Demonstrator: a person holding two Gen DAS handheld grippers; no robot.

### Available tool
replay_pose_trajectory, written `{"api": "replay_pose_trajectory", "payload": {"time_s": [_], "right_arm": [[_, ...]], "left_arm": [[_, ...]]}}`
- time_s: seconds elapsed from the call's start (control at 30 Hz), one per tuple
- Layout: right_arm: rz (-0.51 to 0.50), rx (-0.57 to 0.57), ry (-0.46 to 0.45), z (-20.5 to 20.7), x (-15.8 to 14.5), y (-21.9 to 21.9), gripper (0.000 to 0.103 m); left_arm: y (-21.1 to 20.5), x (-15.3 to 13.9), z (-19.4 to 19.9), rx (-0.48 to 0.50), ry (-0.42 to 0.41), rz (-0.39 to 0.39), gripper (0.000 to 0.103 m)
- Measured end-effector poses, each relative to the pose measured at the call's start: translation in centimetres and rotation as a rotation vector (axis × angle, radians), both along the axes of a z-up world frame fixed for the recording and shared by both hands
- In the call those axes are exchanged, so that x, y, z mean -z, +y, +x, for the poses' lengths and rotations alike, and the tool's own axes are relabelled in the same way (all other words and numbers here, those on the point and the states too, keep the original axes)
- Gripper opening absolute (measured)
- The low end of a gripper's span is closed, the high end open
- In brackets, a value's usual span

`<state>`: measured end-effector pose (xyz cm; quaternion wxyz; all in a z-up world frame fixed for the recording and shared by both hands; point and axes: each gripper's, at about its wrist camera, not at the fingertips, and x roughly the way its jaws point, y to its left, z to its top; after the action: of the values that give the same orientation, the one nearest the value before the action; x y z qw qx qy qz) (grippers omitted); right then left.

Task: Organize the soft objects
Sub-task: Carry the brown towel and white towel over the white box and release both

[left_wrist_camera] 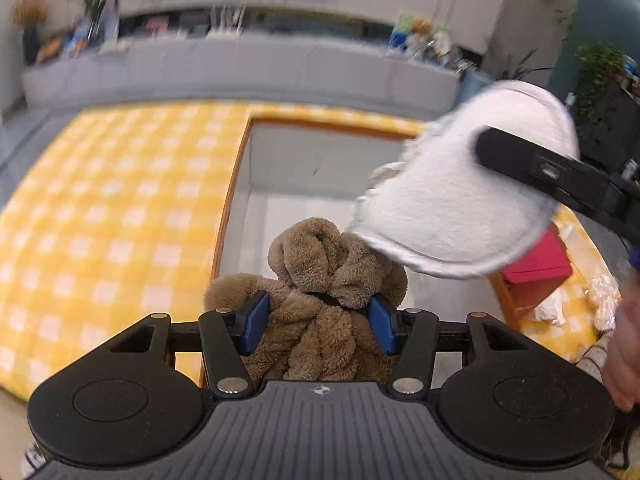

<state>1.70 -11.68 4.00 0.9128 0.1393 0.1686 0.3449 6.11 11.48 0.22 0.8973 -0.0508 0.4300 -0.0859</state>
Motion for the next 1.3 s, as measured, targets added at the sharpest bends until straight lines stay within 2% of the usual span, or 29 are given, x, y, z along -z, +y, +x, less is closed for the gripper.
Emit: {"api": "replay_pose_trajectory", "payload": {"time_s": [0.07, 0.13, 0.23, 0.33, 0.43, 0.57, 0.7, 0.77, 0.87, 0.97, 1.0, 1.03, 1.2, 1.3], "right_arm": [[-0.012, 0.006, 0.010, -0.2, 0.4, 0.0, 0.004], [-0.017, 0.004, 0.021, -0.3, 0.7, 0.4, 0.004], [-0.028, 0.005, 0.029, 0.0, 0.8, 0.8, 0.004], [-0.026, 0.006, 0.037, 0.2, 0.7, 0.4, 0.004], [-0.027, 0.012, 0.040, 0.1, 0.6, 0.2, 0.004], [-0.006, -0.015, 0.040, -0.1, 0.3, 0.3, 0.004], [0.037, -0.069, 0.031, -0.5, 0.0, 1.3, 0.004], [0.034, -0.079, 0.013, -0.5, -0.6, 2.2, 0.004], [0.105, -0.112, -0.022, -0.5, -2.1, 3.0, 0.004], [0.151, -0.132, -0.129, -1.4, -3.4, 3.7, 0.004], [0.160, -0.141, -0.139, -1.5, -3.3, 3.9, 0.004], [0.153, -0.152, -0.112, -1.3, -2.9, 4.3, 0.004], [0.035, -0.163, 0.191, 1.4, 2.6, 6.8, 0.004], [-0.168, -0.124, 0.436, 3.3, 5.7, 8.9, 0.004]], "left_arm": [[0.6, 0.7, 0.9, -0.039, 0.043, -0.023, 0.058], [0.8, 1.2, 1.3, -0.075, 0.044, -0.002, 0.058], [0.8, 1.3, 1.1, -0.063, 0.011, 0.046, 0.064], [0.8, 0.8, 0.2, -0.048, -0.005, 0.036, 0.076], [0.8, -0.4, -1.0, -0.082, -0.049, 0.057, 0.085], [1.9, -2.3, -2.9, -0.109, -0.124, 0.031, 0.086], [3.2, -3.6, -4.3, -0.168, -0.177, 0.043, 0.086], [3.9, -4.1, -4.7, -0.193, -0.191, 0.048, 0.086], [4.8, -4.3, -4.9, -0.226, -0.189, 0.044, 0.086], [5.5, -4.1, -4.9, -0.255, -0.179, 0.043, 0.086], [5.7, -4.1, -4.9, -0.266, -0.173, 0.041, 0.086], [6.0, -4.0, -4.9, -0.277, -0.168, 0.038, 0.086], [6.1, -3.6, -4.8, -0.297, -0.153, 0.056, 0.086], [5.8, -3.3, -4.8, -0.291, -0.149, 0.084, 0.086]]}}
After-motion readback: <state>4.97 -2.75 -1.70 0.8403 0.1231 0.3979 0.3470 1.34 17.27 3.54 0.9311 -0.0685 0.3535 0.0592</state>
